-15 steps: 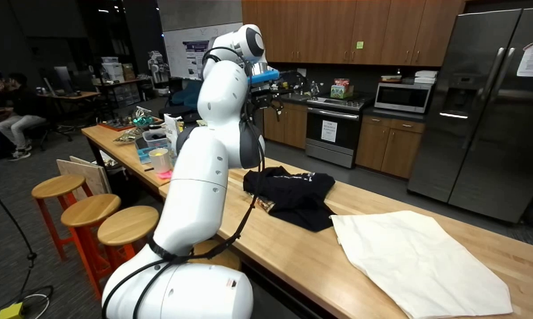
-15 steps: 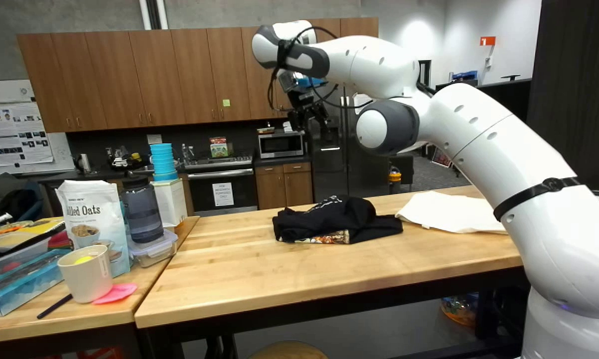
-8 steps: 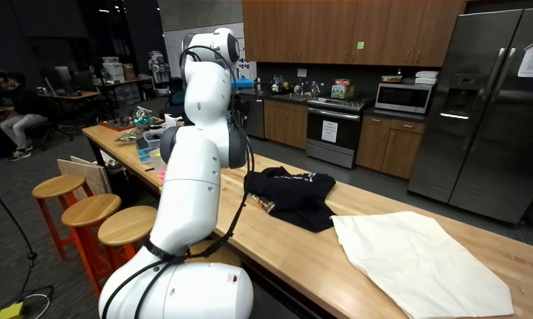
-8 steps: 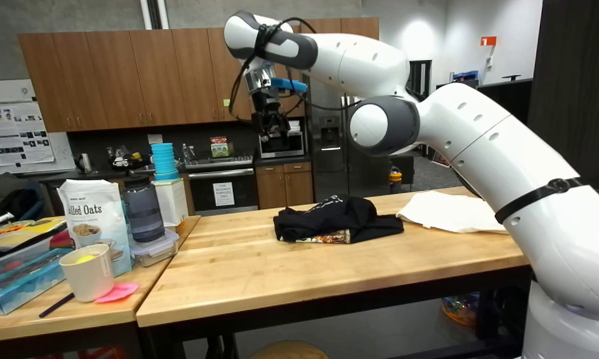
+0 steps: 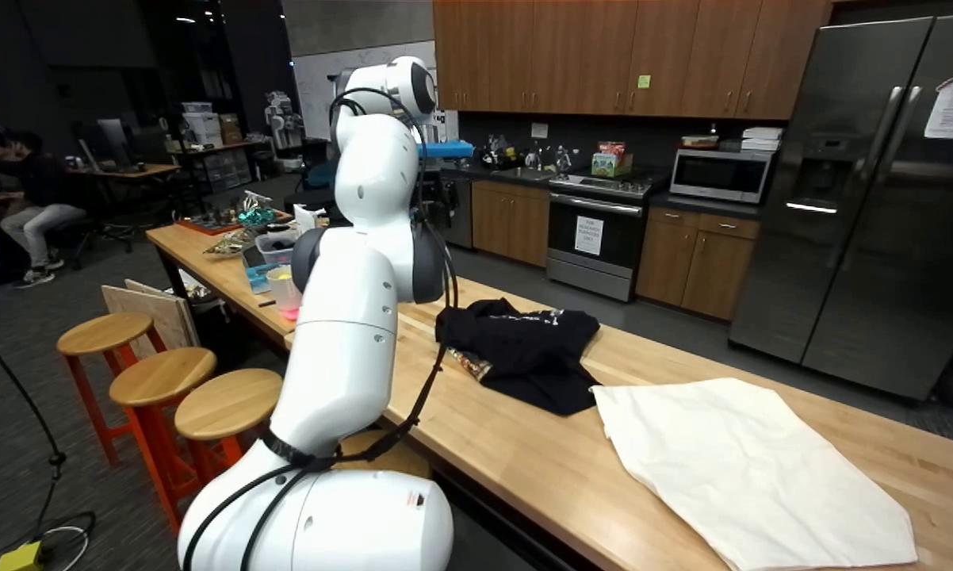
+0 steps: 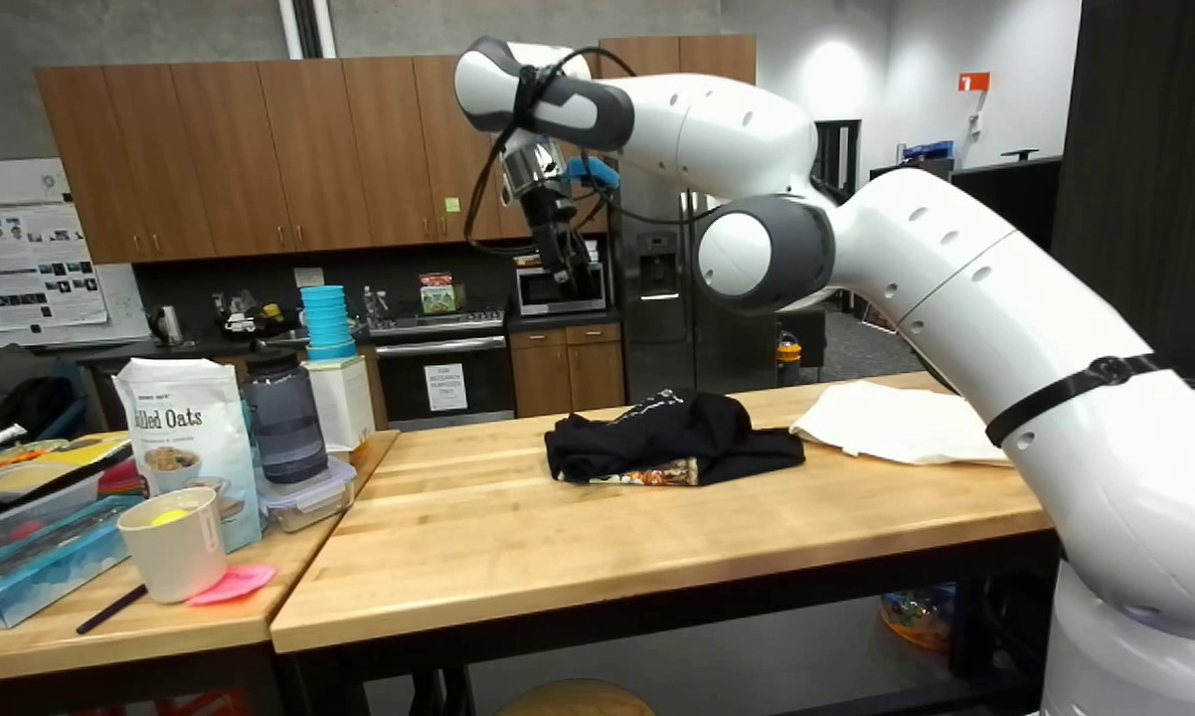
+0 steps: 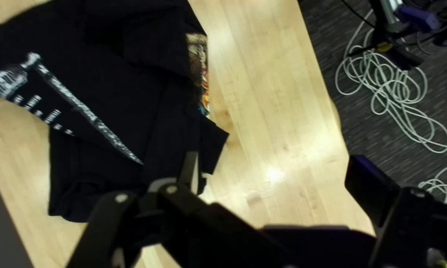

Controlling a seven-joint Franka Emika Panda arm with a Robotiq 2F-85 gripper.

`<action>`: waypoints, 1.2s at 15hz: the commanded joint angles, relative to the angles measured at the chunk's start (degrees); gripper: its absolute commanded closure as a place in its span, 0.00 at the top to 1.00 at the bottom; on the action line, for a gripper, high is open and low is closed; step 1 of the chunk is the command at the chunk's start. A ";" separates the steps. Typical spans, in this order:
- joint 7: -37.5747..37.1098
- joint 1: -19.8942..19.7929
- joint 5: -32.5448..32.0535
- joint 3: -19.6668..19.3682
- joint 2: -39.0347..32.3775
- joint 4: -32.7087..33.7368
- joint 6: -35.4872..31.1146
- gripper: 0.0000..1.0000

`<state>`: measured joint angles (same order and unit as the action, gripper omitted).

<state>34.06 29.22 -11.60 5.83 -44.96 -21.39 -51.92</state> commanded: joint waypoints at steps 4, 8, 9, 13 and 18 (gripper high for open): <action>-3.63 -0.40 -7.01 -6.07 2.72 -1.29 -5.62 1.00; -9.47 -1.54 -10.70 -9.85 1.09 -1.03 -10.85 1.00; -11.15 -2.00 -11.38 -10.67 -0.61 0.95 -11.06 1.00; -18.58 -4.04 -13.73 -13.98 -3.58 1.37 -13.08 1.00; -27.01 -6.74 -14.25 -16.60 -6.88 1.57 -13.08 1.00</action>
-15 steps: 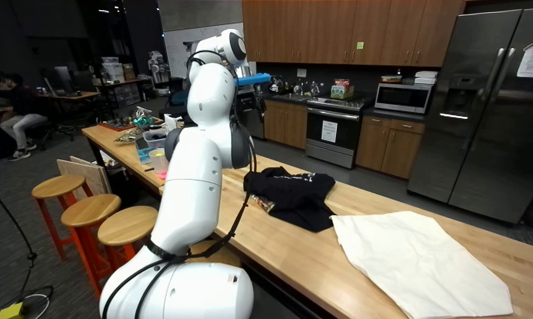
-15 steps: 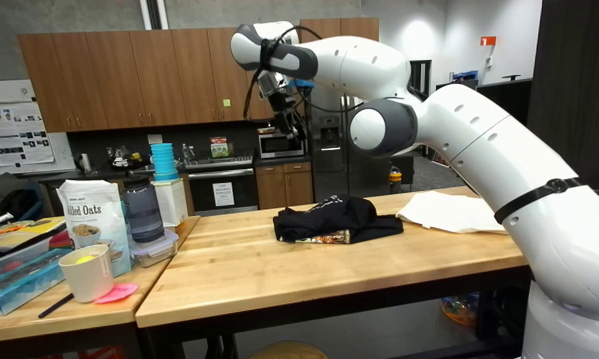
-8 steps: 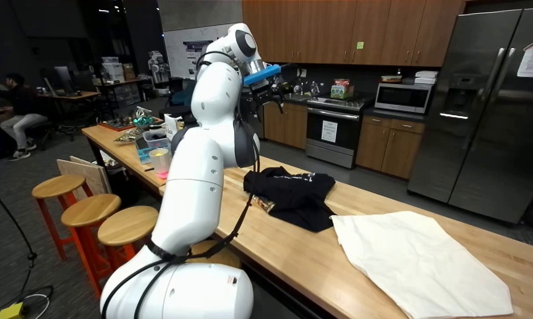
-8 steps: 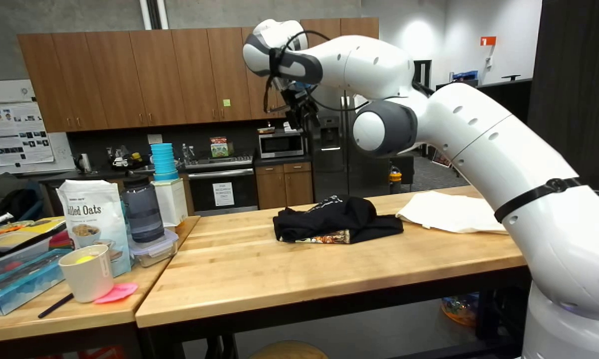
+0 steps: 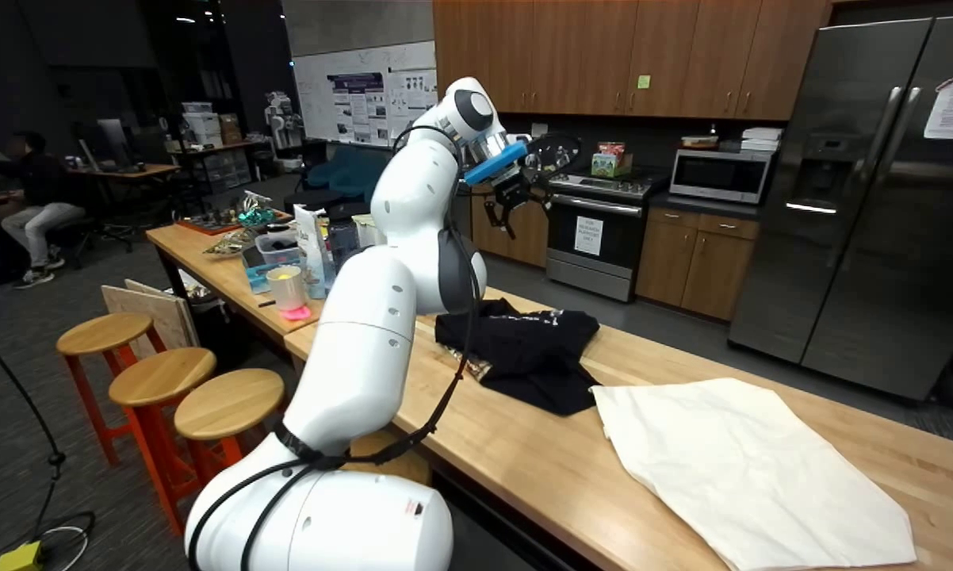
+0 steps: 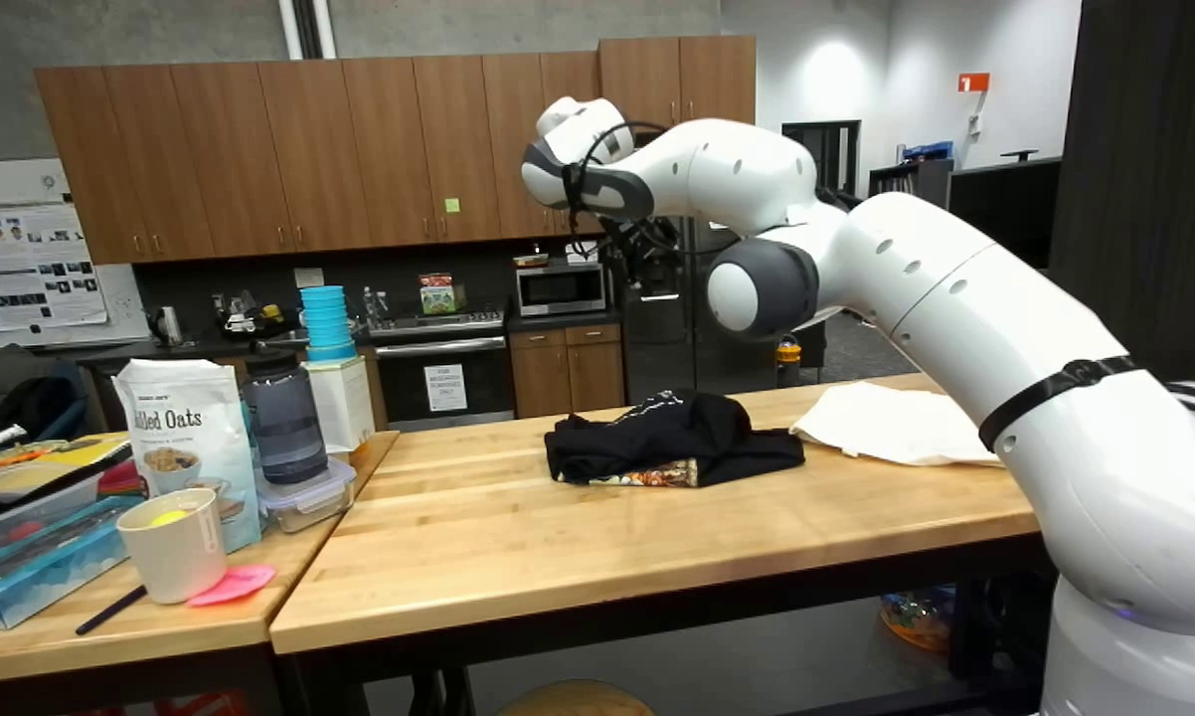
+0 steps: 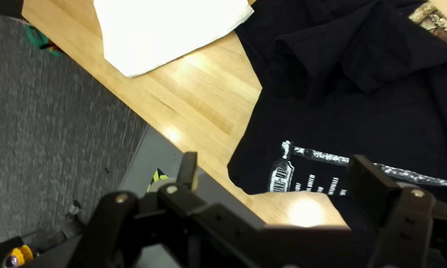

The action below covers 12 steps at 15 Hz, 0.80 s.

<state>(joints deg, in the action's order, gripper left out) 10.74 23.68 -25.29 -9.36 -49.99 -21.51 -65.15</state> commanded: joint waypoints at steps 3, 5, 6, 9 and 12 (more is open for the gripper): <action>-7.77 -2.57 -0.70 -2.76 -3.21 1.73 1.04 1.00; -10.41 -3.69 -0.34 -3.31 -3.74 1.90 1.85 1.00; -11.61 -4.31 -0.13 -3.46 -4.06 1.99 1.87 1.00; -15.88 -6.10 0.69 -3.64 -4.19 1.78 3.00 1.00; -20.75 -7.94 1.72 -3.46 -3.87 1.72 4.90 1.00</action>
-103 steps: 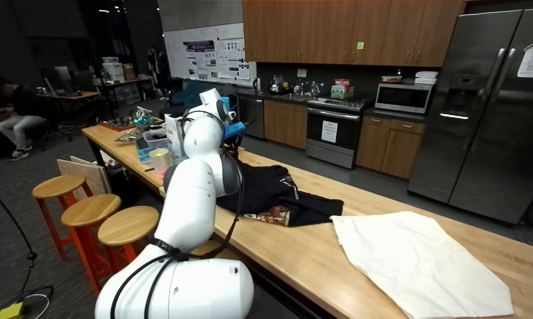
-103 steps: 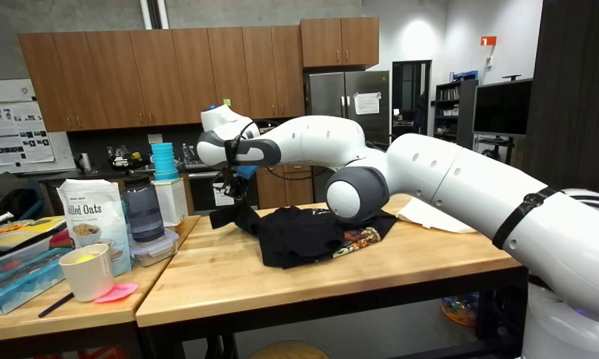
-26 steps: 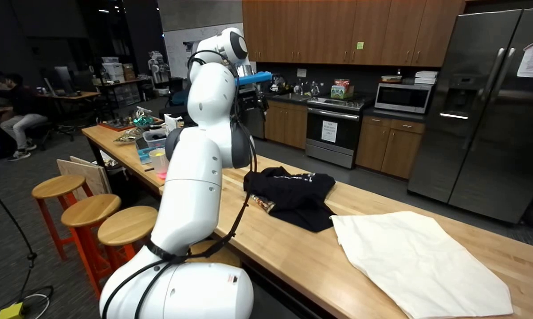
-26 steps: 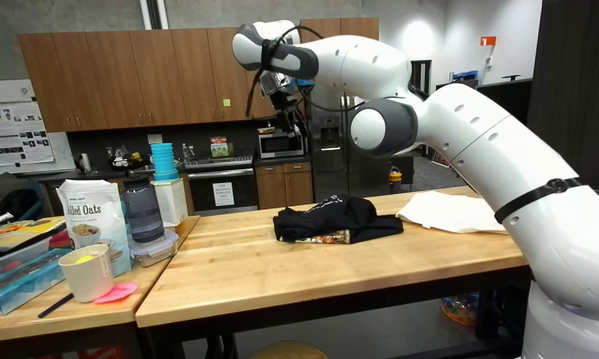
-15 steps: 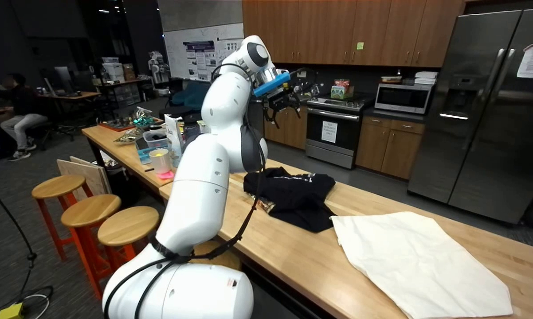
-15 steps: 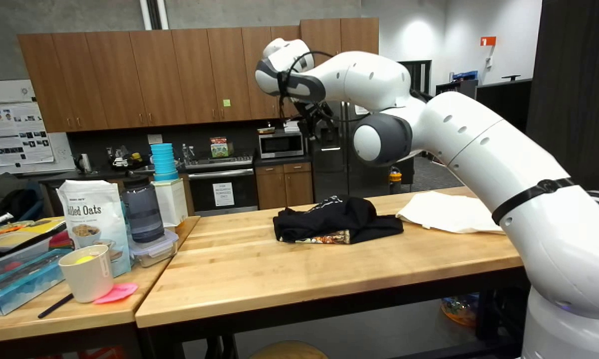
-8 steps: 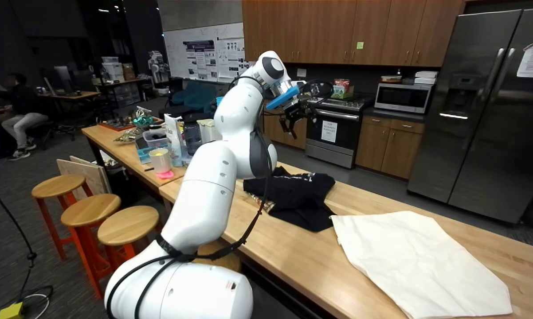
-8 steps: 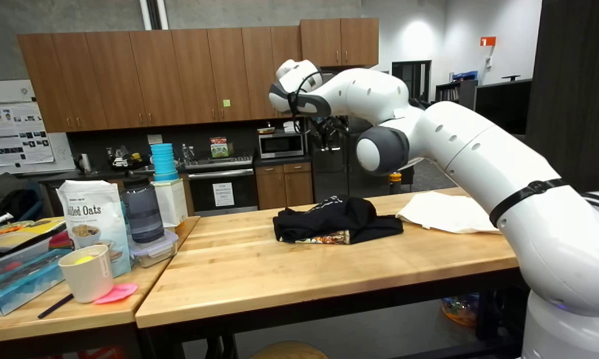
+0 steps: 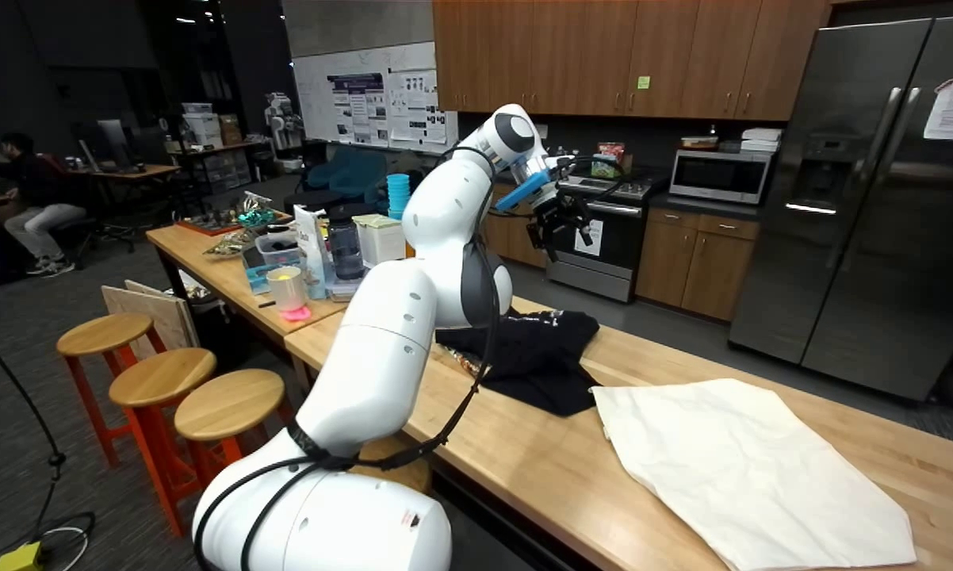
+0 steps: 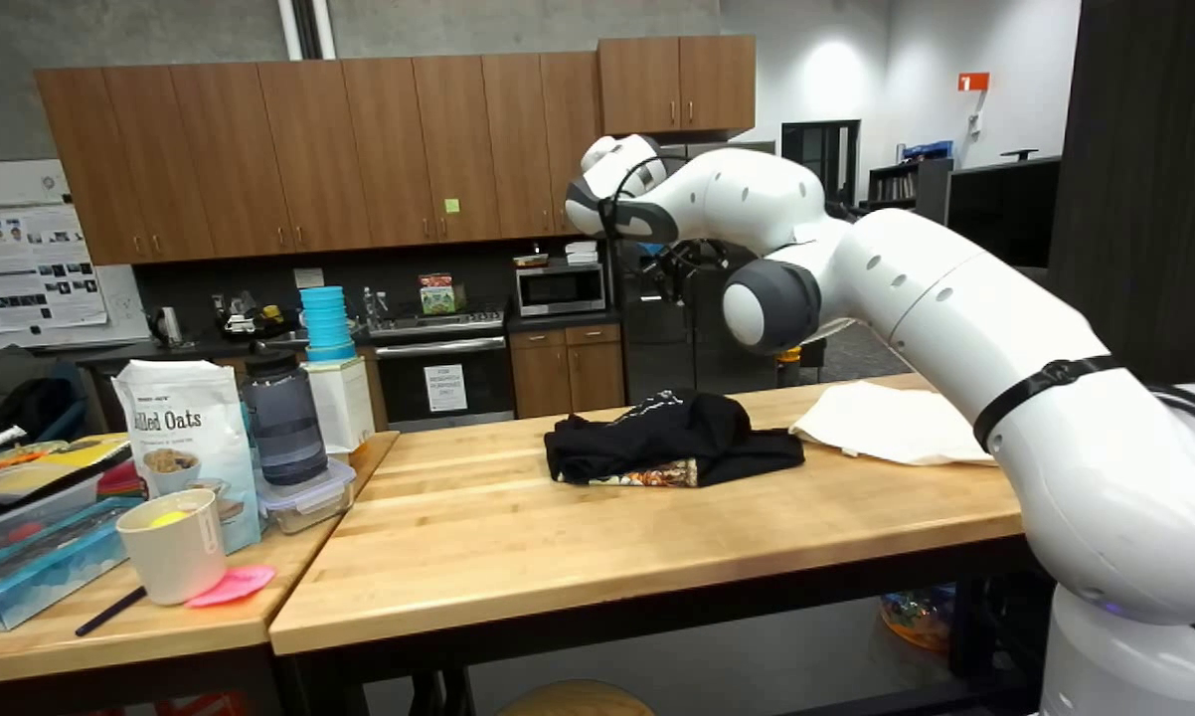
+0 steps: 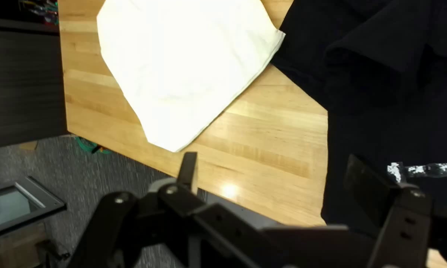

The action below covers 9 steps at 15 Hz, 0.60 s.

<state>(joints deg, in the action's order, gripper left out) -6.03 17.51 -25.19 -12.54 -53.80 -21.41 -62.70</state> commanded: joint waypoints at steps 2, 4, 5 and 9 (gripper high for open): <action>-8.20 -3.21 2.92 0.09 0.84 0.57 3.13 1.00; -12.76 -4.76 4.54 0.38 1.35 0.37 3.75 1.00; -15.55 -5.60 5.82 0.70 1.42 0.40 4.05 1.00; -25.53 -8.93 10.95 1.52 1.53 0.50 3.93 1.00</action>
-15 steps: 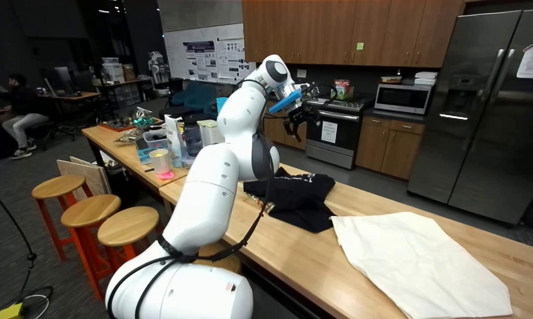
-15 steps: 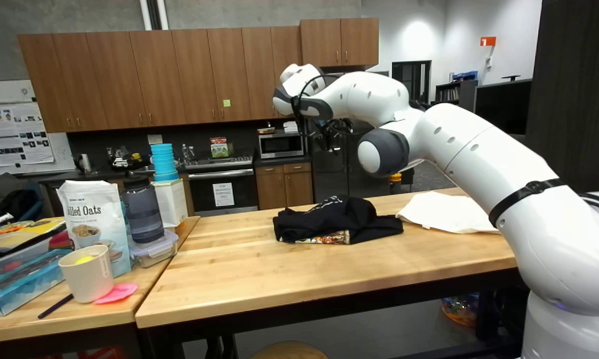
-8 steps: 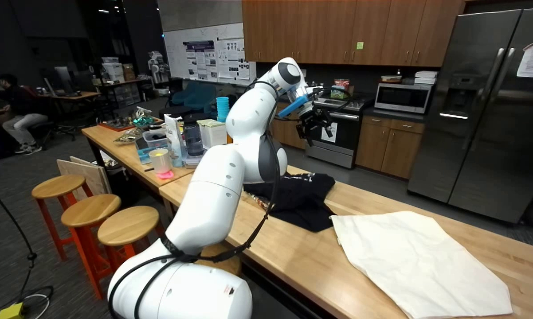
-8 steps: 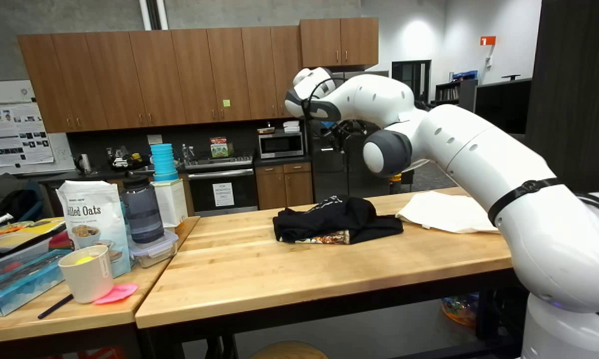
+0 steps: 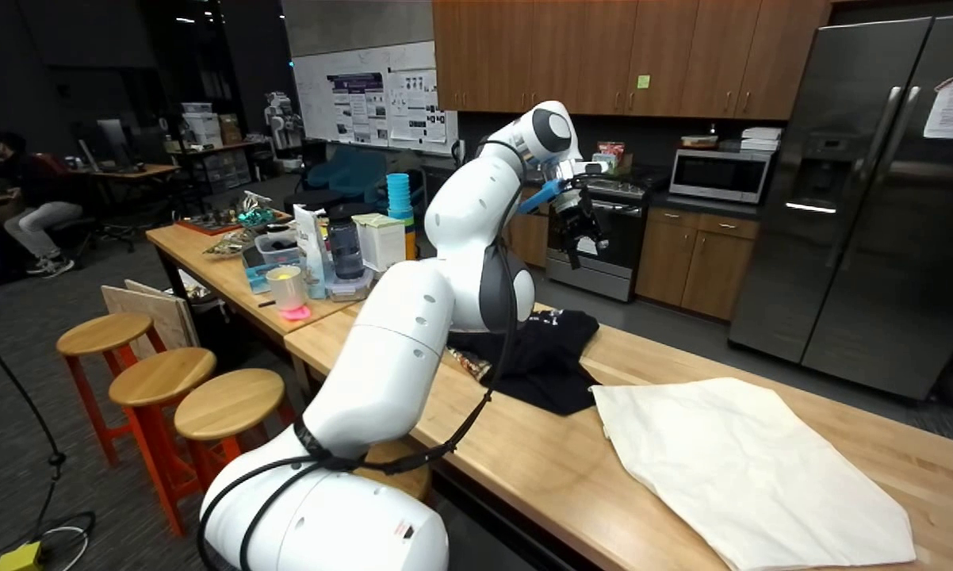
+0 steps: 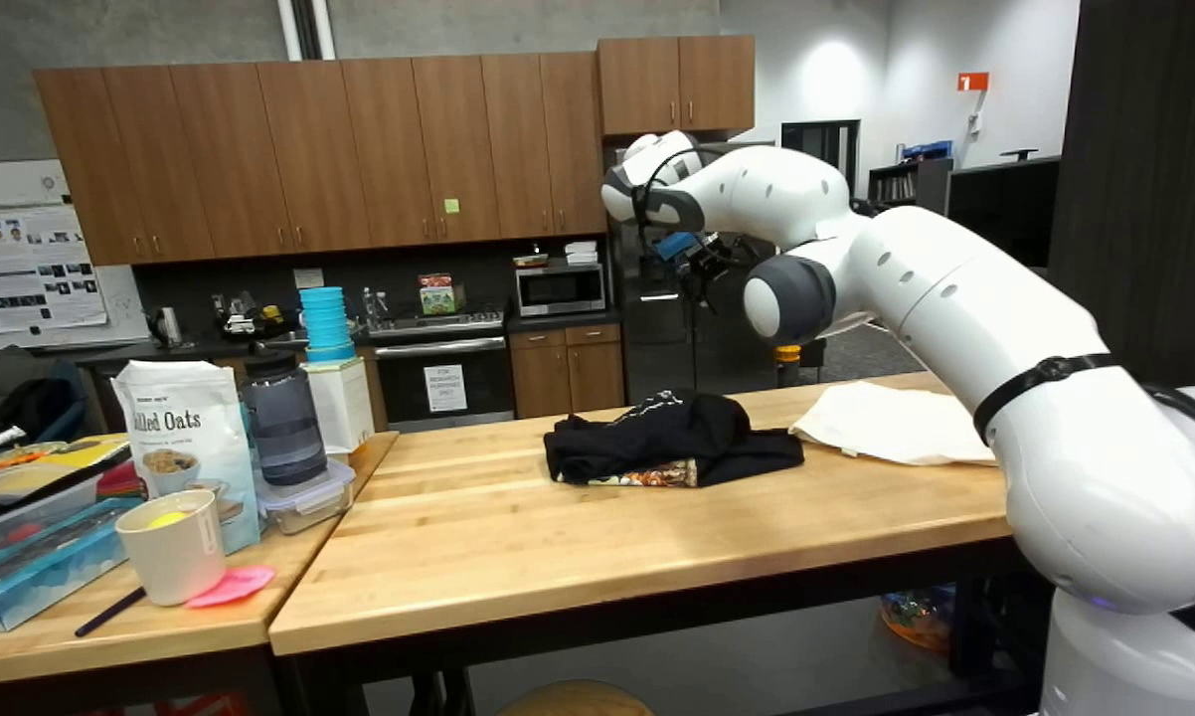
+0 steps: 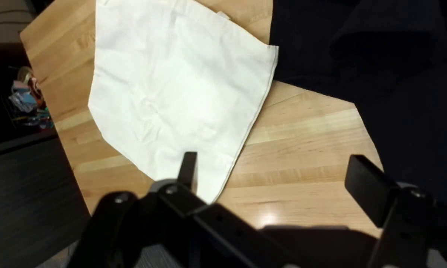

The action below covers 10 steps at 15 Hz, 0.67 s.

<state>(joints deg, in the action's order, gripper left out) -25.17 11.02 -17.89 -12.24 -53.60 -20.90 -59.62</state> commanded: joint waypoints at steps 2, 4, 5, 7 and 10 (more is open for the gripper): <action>-11.00 -3.82 5.79 1.43 1.37 0.03 0.58 1.00; -14.97 -5.12 7.29 1.62 1.39 0.06 0.55 1.00; -16.55 -5.71 7.75 1.73 1.37 0.08 0.54 1.00; -19.09 -6.59 8.29 1.78 1.38 0.03 0.90 1.00; -22.16 -7.80 8.46 1.62 1.72 -0.21 1.63 1.00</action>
<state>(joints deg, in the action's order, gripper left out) -43.62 4.86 -11.08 -11.42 -53.28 -20.81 -59.39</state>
